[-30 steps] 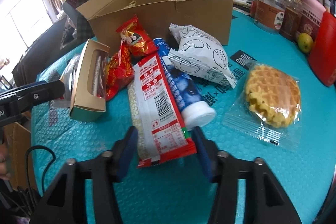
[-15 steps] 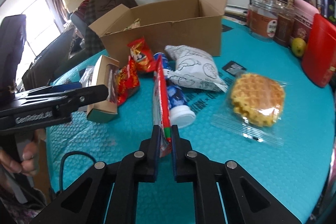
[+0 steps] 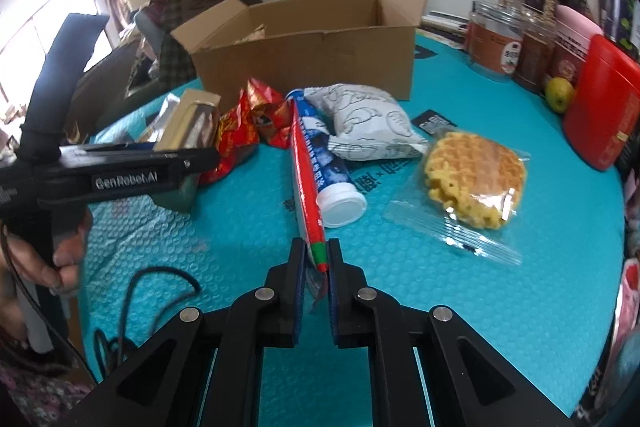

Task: Organize snacks
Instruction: 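Grasp the gold-windowed box with the left tool while the right tool grasps the red-white snack bag, then lift the gold box and red-white bag and carry them toward the cardboard box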

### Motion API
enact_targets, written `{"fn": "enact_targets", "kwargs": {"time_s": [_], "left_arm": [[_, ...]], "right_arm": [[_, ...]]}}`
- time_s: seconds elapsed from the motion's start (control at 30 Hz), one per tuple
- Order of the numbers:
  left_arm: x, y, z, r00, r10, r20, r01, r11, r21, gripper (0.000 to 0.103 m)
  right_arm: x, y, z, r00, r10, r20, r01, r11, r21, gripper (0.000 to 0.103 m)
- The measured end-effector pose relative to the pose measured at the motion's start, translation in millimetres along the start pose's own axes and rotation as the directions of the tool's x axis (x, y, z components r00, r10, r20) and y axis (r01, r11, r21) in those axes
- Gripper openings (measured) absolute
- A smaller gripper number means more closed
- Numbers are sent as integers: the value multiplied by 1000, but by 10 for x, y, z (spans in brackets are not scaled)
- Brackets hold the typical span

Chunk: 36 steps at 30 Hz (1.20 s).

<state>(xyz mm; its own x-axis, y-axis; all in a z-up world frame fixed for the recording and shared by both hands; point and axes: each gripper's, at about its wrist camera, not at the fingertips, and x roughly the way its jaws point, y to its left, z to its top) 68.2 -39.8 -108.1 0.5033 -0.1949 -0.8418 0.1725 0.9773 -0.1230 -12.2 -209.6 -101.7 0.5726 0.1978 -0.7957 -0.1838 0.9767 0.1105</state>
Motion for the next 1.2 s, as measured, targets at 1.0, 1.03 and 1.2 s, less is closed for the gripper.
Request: {"fn": "enact_targets", "kwargs": {"time_s": [1.0, 1.03, 1.2], "left_arm": [[-280, -158, -604, 991, -88, -101, 101, 985, 137, 38], [-276, -169, -602, 992, -83, -94, 96, 985, 141, 38], [-268, -185, -624, 995, -73, -69, 83, 985, 153, 38]], "right_arm": [[-259, 54, -309, 999, -32, -44, 31, 999, -30, 10], [-250, 60, -305, 998, -36, -43, 34, 999, -32, 10], [-140, 79, -250, 998, -49, -38, 47, 998, -33, 15]]}}
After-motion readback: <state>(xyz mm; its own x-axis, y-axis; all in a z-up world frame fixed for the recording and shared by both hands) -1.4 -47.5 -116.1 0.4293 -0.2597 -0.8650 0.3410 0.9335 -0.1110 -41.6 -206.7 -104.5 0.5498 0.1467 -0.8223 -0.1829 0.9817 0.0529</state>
